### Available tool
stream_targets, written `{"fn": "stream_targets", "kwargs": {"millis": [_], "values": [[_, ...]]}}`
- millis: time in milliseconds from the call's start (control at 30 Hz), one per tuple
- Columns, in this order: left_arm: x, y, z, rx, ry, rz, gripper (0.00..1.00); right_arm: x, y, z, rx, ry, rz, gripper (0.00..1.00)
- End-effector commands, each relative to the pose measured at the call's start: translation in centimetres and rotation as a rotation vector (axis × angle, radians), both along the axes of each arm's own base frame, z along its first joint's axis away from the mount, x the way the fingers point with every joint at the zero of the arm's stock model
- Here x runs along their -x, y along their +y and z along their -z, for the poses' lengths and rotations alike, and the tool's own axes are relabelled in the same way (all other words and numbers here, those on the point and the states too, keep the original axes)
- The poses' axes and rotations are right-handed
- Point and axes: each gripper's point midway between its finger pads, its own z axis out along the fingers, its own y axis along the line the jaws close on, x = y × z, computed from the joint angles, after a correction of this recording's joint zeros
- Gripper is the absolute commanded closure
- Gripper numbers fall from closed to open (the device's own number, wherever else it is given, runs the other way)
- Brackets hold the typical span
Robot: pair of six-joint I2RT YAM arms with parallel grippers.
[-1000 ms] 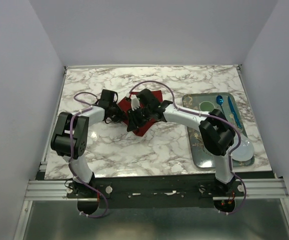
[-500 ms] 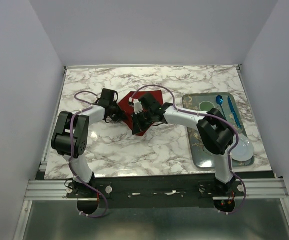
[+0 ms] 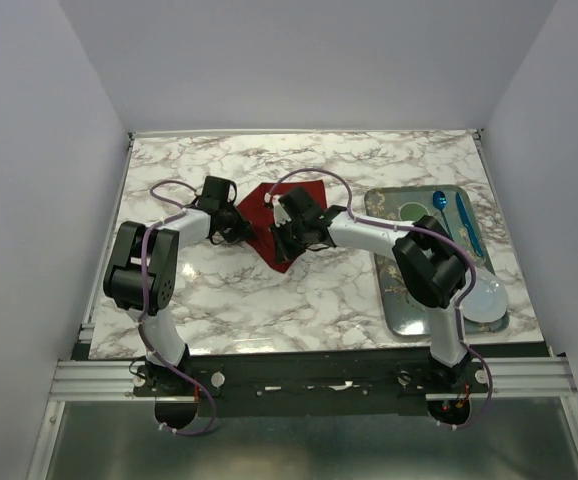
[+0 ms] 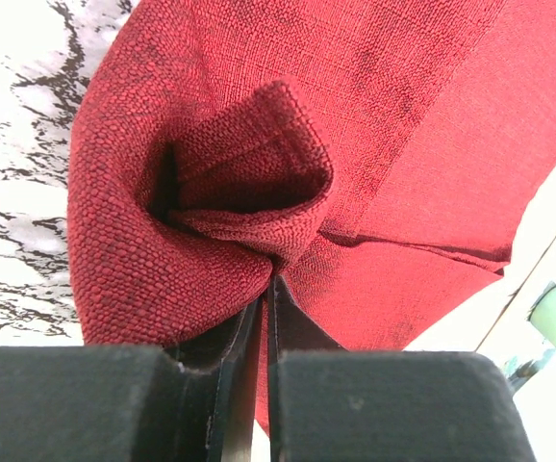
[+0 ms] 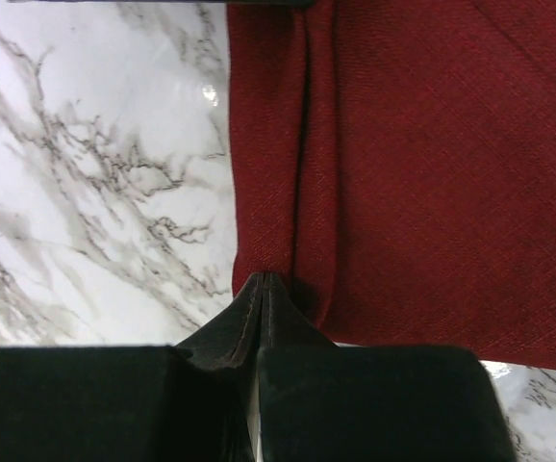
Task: Fold the napkin, place the utensils inside, and roll it up
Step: Roll the napkin with the utensil
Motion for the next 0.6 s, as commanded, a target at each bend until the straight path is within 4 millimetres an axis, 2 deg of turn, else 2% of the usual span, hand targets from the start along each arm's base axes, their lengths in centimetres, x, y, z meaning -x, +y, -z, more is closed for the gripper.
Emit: {"fn": "stream_targets", "kwargs": {"millis": [0, 233, 400, 467, 567], "values": [[2.0, 1.2, 3.2, -0.086, 0.108, 0.014, 0.86, -0.5, -2.2, 2.8, 0.105, 0.000, 0.044, 0.93], [1.9, 1.3, 3.5, -0.097, 0.117, 0.023, 0.87, -0.6, -2.9, 4.9, 0.147, 0.006, 0.059, 0.97], [2.1, 1.5, 4.2, -0.107, 0.135, 0.031, 0.87, -0.9, -4.5, 7.1, 0.229, -0.011, 0.082, 0.97], [2.1, 1.5, 4.4, -0.109, 0.140, 0.034, 0.88, -0.8, -4.6, 7.1, 0.235, -0.013, 0.081, 0.97], [2.1, 1.5, 4.7, -0.109, 0.148, 0.032, 0.89, -1.0, -3.9, 5.8, 0.204, -0.013, 0.066, 0.96]]}}
